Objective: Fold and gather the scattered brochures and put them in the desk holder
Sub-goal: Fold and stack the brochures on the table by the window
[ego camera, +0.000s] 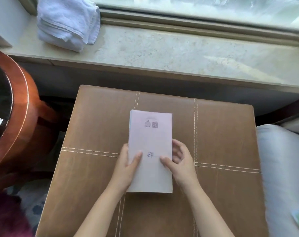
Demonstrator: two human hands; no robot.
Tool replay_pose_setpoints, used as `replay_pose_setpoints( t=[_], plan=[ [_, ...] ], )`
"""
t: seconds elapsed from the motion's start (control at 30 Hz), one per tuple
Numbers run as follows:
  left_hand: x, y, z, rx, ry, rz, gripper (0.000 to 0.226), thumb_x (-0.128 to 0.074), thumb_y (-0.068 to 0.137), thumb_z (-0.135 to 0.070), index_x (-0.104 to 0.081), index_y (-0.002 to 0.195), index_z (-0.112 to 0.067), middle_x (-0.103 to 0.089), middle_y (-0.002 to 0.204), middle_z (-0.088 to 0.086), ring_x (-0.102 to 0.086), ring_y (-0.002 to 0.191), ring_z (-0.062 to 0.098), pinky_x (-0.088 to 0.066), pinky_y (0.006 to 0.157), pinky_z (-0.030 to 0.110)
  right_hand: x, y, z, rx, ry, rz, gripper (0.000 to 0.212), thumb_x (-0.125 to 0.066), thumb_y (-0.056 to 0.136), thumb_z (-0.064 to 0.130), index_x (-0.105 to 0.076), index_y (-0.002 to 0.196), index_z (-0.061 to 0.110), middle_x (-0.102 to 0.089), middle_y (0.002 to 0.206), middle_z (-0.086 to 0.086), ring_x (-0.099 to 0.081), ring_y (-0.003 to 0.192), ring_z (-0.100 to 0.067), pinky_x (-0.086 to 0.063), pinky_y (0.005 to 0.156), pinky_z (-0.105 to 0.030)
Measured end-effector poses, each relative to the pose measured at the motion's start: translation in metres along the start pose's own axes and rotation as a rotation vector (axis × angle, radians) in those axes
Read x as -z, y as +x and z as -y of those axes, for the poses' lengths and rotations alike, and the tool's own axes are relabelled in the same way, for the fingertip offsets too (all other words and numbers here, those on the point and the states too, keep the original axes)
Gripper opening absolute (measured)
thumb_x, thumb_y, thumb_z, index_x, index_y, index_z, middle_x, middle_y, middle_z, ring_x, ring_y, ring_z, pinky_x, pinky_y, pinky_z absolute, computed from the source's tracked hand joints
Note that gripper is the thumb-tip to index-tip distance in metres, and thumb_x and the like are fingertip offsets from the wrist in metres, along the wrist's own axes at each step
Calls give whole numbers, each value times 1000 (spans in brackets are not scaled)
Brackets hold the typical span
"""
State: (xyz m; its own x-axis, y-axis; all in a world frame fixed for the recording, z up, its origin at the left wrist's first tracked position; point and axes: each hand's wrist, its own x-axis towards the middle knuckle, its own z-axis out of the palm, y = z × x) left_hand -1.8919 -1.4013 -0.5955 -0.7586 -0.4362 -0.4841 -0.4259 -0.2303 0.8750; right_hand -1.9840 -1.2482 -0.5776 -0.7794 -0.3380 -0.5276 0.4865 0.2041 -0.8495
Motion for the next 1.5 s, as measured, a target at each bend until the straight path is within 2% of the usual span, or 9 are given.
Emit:
replay_pose_setpoints(
  t=[0.23, 0.47, 0.6, 0.8, 0.9, 1.07, 1.2, 1.37, 1.5],
  plan=[
    [-2, -5, 31, 78, 184, -168, 38, -33, 102, -30, -49, 88, 2, -51, 79, 1, -46, 74, 13, -38, 65, 28, 6, -6, -35, -191, -39, -163, 28, -74, 77, 4, -64, 101, 13, -77, 78, -2, -72, 67, -10, -54, 57, -18],
    [1, -7, 42, 34, 380, -171, 33, -35, 101, -28, -47, 79, -7, -47, 69, -4, -41, 64, 11, -33, 61, 29, 16, -8, -40, -146, -244, -335, 14, -72, 75, 7, -63, 83, 16, -71, 85, 0, -68, 75, -15, -52, 65, -24],
    [2, -9, 44, 51, 499, -139, 12, -54, 93, -39, -49, 85, -31, -60, 74, -21, -54, 66, 0, -38, 56, 20, 41, -14, -22, -236, -16, -107, 21, -70, 81, 2, -60, 99, 9, -77, 83, -4, -72, 73, -13, -55, 64, -24],
    [5, -7, 39, 76, 581, -122, 18, -60, 91, -33, -48, 100, -23, -62, 91, -16, -60, 83, 2, -42, 59, 24, 95, -38, 44, 53, 71, 46, 38, -73, 70, 10, -66, 106, 18, -74, 106, -7, -70, 95, -17, -57, 83, -30],
    [6, -5, 39, 67, 592, -121, 13, -55, 94, -31, -50, 98, -19, -65, 92, -8, -62, 85, 14, -45, 63, 31, 117, -41, 70, 252, -45, 69, 22, -72, 71, -3, -73, 82, 17, -76, 96, 0, -67, 98, -7, -53, 86, -21],
    [6, -7, 42, 27, 516, -129, 8, -54, 95, -26, -58, 101, -27, -68, 97, -12, -64, 88, 12, -46, 67, 29, 135, -14, 48, 376, -610, 14, 28, -81, 65, 1, -76, 64, 29, -36, 151, 18, -11, 146, -2, -17, 114, -27],
    [5, -12, 40, -63, 560, -254, 15, -64, 88, -23, -61, 100, -32, -61, 90, -13, -59, 77, 8, -41, 62, 18, 152, 2, -3, 196, -542, 8, 44, -72, 70, -15, -76, 59, 28, -31, 152, 13, -25, 144, -13, -33, 109, -32],
    [9, -18, 41, -64, 473, -377, 26, -77, 76, -18, -65, 94, -32, -64, 81, -5, -57, 65, 8, -45, 60, 8, 167, 14, -28, 214, -1028, 43, 65, -49, 77, -19, -76, 74, 40, -25, 151, 18, -16, 144, -15, -16, 114, -28],
    [7, -24, 40, -33, 402, -456, 34, -81, 73, -13, -63, 82, -41, -65, 79, -2, -58, 64, 5, -45, 59, 3, 139, -3, -25, 370, -1084, -115, 43, -56, 78, -10, -73, 89, 28, -47, 139, 8, -33, 135, -19, -34, 104, -37]
  ],
)
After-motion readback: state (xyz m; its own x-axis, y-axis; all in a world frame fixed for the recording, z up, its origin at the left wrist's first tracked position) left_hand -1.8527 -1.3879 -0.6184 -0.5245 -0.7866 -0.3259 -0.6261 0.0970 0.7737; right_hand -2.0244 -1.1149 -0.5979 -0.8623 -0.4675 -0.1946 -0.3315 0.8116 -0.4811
